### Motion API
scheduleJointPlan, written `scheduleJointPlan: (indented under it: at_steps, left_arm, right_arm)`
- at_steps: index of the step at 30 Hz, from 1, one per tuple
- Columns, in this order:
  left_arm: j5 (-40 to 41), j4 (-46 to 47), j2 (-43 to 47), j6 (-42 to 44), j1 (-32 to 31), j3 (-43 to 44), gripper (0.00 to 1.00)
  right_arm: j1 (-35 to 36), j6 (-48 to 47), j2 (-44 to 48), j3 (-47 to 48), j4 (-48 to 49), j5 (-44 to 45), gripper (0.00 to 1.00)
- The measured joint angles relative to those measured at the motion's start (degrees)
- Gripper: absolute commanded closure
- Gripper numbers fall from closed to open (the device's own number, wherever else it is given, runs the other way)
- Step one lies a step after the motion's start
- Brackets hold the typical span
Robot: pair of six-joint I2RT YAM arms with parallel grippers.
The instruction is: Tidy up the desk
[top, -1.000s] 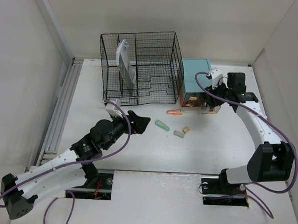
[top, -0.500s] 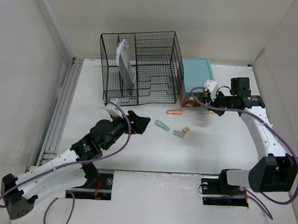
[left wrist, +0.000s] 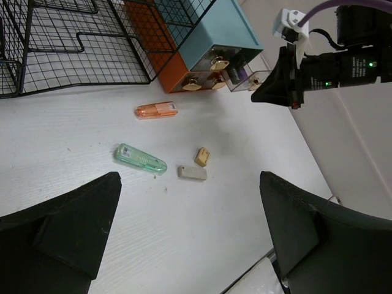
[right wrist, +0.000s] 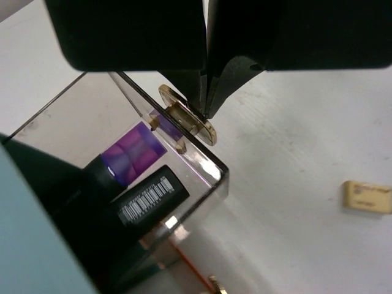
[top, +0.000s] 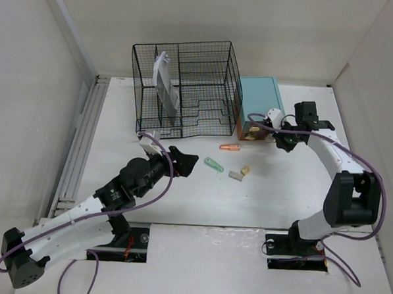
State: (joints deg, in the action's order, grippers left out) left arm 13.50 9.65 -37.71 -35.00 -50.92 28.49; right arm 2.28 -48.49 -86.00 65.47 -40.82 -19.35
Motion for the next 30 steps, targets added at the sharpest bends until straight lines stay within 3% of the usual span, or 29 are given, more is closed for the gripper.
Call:
scheduleJointPlan:
  at_steps: [13, 16, 18, 19, 21, 22, 23, 25, 27, 28, 30]
  left_arm:
    - [0.00, 0.17, 0.96, -0.42, 0.00, -1.14, 0.06]
    - [-0.26, 1.31, 0.39, -0.85, 0.00, -2.01, 0.11]
    - [-0.98, 2.36, -0.46, -1.29, 0.00, -2.80, 0.22]
    - [-1.46, 3.02, -1.01, -1.40, 0.00, -3.26, 0.28]
    - [-2.69, 4.66, -2.64, -1.92, 0.00, -3.98, 0.45]
    - [-3.13, 5.79, -3.80, -2.12, 0.00, -4.31, 0.72]
    - [-3.69, 7.02, -5.27, -2.51, 0.00, -4.61, 0.85]
    - [-4.90, 9.75, -9.03, -2.60, 0.00, -4.70, 1.00]
    - [-6.34, 12.50, -13.62, -2.58, 0.00, -4.68, 1.00]
    - [-7.30, 14.19, -16.46, -2.62, 0.02, -4.39, 0.87]
    - [-9.11, 16.79, -23.41, -2.54, 0.00, -2.93, 0.39]
  right_arm:
    - [-0.02, 8.63, -6.23, 5.64, 11.34, 6.12, 1.00]
    - [-0.07, 9.53, -6.97, 5.99, 11.74, 6.75, 1.00]
    - [-0.35, 9.44, -7.02, 6.38, 11.02, 5.64, 1.00]
    - [-0.46, 9.25, -6.69, 6.43, 10.73, 4.74, 0.95]
    - [-0.68, 9.20, -4.57, 5.29, 10.73, 3.17, 0.67]
    - [-0.68, 9.35, -2.21, 3.85, 11.10, 2.38, 0.30]
    - [-0.59, 9.94, 0.17, 2.32, 11.82, 1.81, 0.06]
    - [-0.17, 11.10, 7.98, -1.81, 12.72, 1.40, 0.00]
    - [0.11, 13.03, 13.46, -3.52, 12.83, 0.52, 0.00]
    - [0.11, 14.29, 14.91, -3.61, 12.94, -0.37, 0.04]
    - [-0.17, 17.64, 15.45, -3.61, 13.49, -2.58, 0.18]
